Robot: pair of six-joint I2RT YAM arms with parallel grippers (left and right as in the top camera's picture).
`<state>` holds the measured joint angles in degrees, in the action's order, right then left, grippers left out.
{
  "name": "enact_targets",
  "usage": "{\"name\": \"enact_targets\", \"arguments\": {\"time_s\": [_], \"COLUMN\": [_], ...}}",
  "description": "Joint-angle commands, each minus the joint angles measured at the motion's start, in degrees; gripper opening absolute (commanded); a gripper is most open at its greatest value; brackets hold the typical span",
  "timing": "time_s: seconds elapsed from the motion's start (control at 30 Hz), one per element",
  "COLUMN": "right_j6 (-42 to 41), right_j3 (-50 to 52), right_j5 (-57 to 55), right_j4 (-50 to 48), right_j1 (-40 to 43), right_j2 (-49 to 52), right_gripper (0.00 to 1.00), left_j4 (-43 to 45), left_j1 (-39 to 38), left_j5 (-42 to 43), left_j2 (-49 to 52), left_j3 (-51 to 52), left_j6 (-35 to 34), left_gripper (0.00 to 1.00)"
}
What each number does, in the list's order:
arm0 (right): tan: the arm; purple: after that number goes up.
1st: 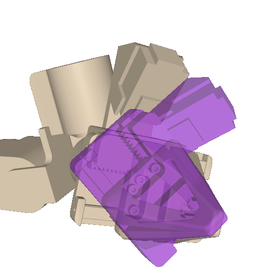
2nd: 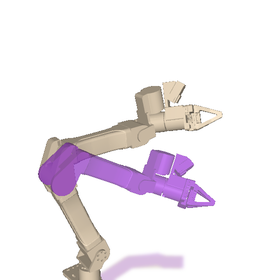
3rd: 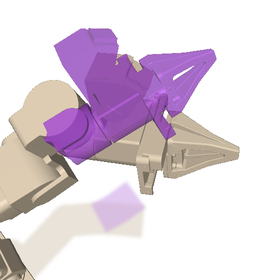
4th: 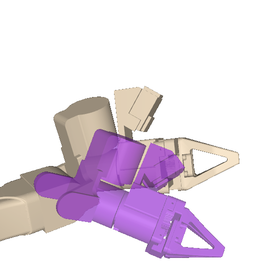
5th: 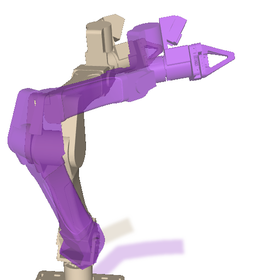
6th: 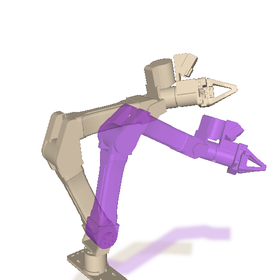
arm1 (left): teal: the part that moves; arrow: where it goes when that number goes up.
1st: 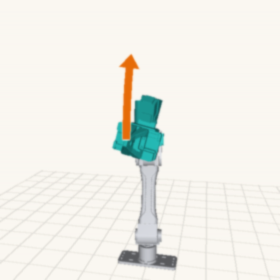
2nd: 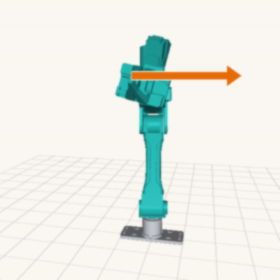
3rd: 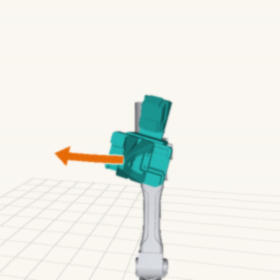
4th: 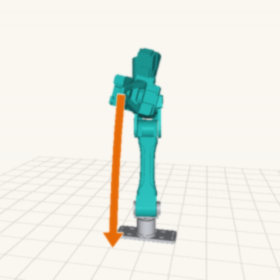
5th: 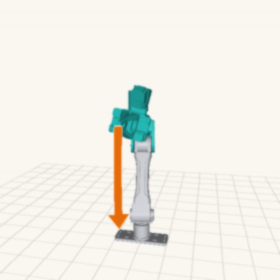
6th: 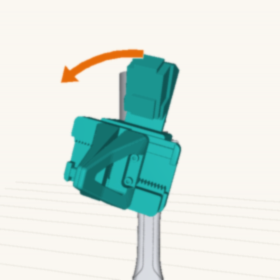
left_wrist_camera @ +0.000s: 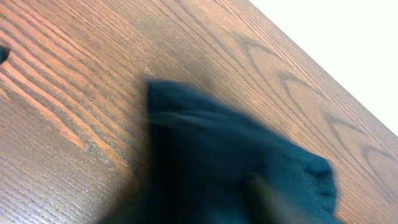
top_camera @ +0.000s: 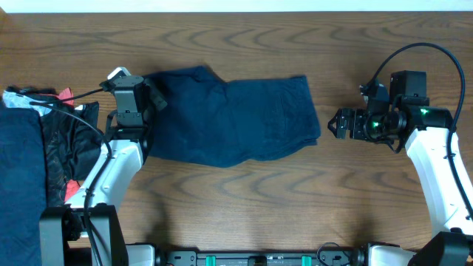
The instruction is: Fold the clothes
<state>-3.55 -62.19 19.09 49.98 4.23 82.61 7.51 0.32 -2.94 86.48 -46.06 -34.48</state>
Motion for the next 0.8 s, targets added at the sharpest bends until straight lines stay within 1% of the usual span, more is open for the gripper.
{"name": "enact_targets", "arguments": {"time_s": [0.0,0.1,0.2,0.23,0.3,0.33,0.4,0.43,0.53,0.6,0.7,0.77], "right_j6": [0.9,0.8,0.8,0.8,0.8,0.8,0.8,0.3,-1.1,-1.1,-1.1,-1.1], "right_j3": [-1.1,-1.1,-1.1,-1.1,-1.1,-1.1,-1.1,-1.1,-1.1,-1.1,-1.1,-1.1], "right_j5": [-2.3,-3.0,-3.2,-3.2,-3.6,-3.9,-3.9,-3.9,-3.1,-2.0,0.6,2.5], "right_j4": [-0.8,-2.5,-4.8,-5.5,-5.6,-5.4,-4.9,-4.8,-4.8,-4.9,-5.5,-5.8], "right_j1": [0.6,0.9,1.3,1.4,1.8,1.9,1.9,1.9,1.9,1.8,1.8,1.8], "right_j2": [-0.3,-0.3,-0.2,0.0,0.9,1.7,4.8,6.1,11.5,14.4,17.6,18.5], "right_gripper": [0.99,0.99,0.99,0.99,0.99,0.99,0.99,0.99,0.99,0.99,0.99,0.99], "left_j4": [2.2,5.2,2.3,-0.2,-8.5,-12.6,-20.0,-23.2,-33.4,-39.1,-44.9,-46.1], "left_j1": [0.3,0.3,0.3,0.2,0.2,0.2,0.2,0.2,0.2,0.2,0.2,0.2], "left_j5": [1.0,2.4,8.8,11.9,18.9,20.9,23.7,24.2,23.1,20.8,17.1,15.5], "left_j2": [0.0,0.0,0.0,0.0,0.0,0.0,-0.1,-0.2,-0.2,-0.2,-0.2,-0.2], "left_j3": [-0.9,-2.8,-7.5,-9.4,-13.5,-14.8,-16.0,-15.9,-15.6,-15.2,-14.2,-12.9], "left_j6": [3.6,5.9,6.4,6.4,6.4,6.4,6.7,7.5,12.2,14.0,14.5,14.5], "left_gripper": [0.74,0.74,0.79,0.79,0.78,0.70,0.64,0.61,0.60,0.52,0.48,0.46]}}
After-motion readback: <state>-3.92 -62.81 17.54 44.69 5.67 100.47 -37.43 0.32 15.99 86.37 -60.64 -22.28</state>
